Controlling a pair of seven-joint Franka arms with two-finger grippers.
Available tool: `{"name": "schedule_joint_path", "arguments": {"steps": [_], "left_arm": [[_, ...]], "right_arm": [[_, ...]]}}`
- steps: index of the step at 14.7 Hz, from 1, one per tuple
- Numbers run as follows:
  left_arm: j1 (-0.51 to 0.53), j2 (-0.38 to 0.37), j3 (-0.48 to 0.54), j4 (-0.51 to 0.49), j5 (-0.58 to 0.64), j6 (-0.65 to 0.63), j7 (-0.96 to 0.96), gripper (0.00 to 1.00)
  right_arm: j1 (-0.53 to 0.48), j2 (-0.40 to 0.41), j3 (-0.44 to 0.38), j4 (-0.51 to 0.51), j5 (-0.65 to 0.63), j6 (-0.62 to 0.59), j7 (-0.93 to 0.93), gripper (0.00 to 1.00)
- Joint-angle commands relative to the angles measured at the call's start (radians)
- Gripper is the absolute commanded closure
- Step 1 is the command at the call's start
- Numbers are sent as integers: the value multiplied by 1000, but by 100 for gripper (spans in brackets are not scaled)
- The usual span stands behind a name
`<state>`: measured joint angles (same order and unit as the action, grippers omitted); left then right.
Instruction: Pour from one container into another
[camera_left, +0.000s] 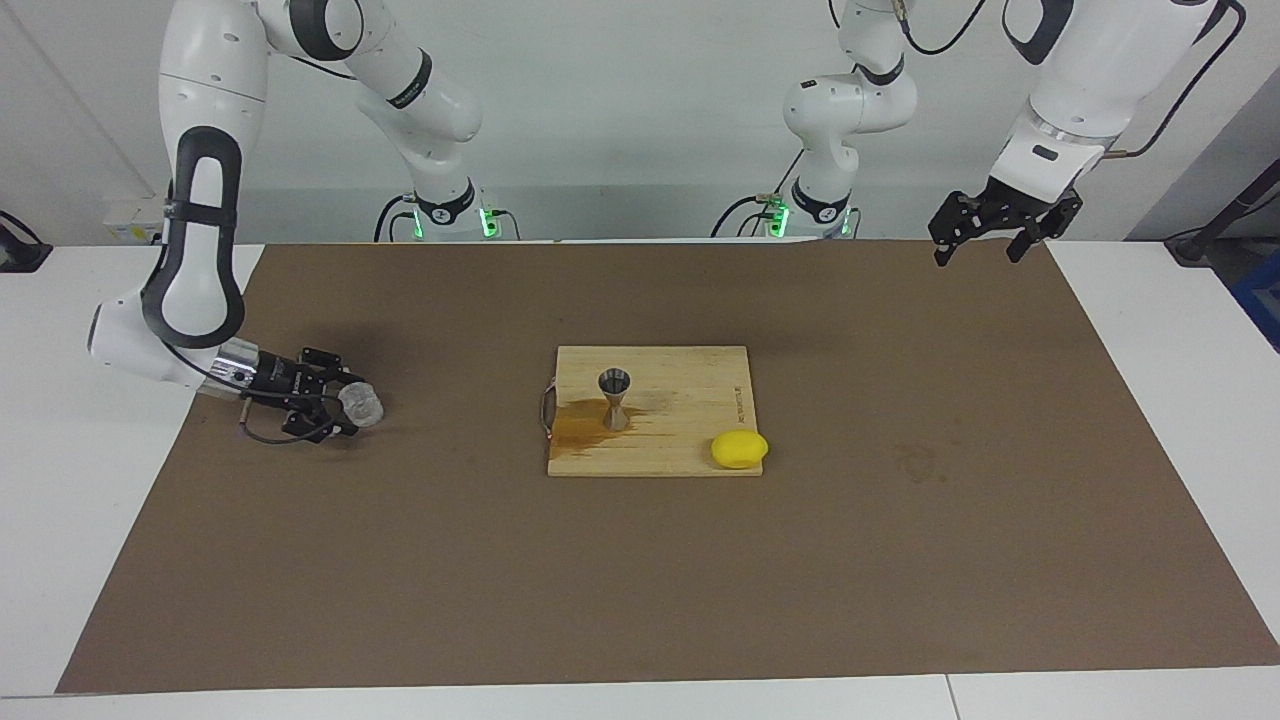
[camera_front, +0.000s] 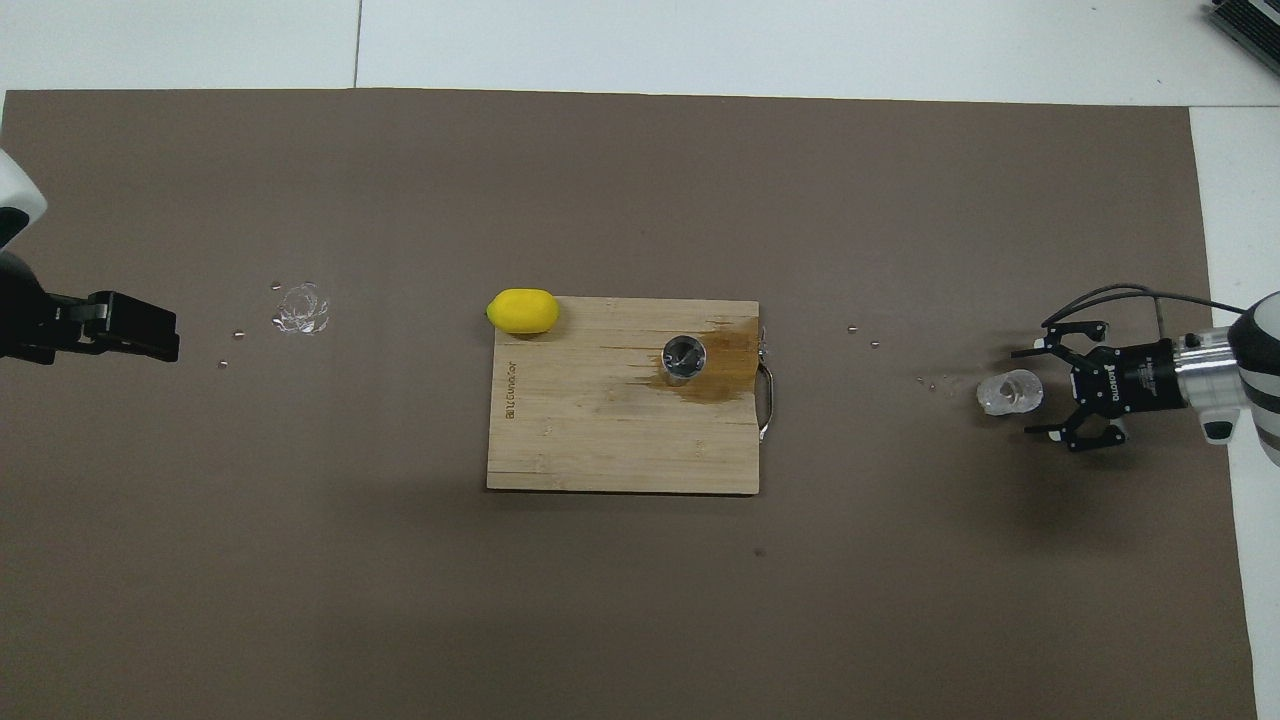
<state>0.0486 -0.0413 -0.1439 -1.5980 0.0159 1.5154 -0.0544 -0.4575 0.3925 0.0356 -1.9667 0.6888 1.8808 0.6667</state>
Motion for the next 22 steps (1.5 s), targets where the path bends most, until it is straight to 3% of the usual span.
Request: {"name": "schedule_joint_path", "arguments": {"steps": [1, 4, 7, 11, 16, 22], "left_arm": [[17, -19, -14, -10, 15, -15, 7, 0], [17, -19, -14, -10, 15, -15, 7, 0], [17, -19, -14, -10, 15, -15, 7, 0], [17, -19, -14, -10, 15, -15, 7, 0], [17, -19, -14, -10, 15, -15, 7, 0], [17, -19, -14, -10, 15, -15, 7, 0]], "right_arm": [[-33, -70, 4, -35, 14, 3, -18, 0], [-33, -196, 4, -115, -26, 3, -27, 0], [3, -260, 9, -115, -165, -9, -58, 0], [107, -319, 10, -113, -262, -12, -139, 0], [291, -345, 18, -86, -524, -25, -395, 0], [467, -420, 21, -5, -672, -29, -404, 0]]}}
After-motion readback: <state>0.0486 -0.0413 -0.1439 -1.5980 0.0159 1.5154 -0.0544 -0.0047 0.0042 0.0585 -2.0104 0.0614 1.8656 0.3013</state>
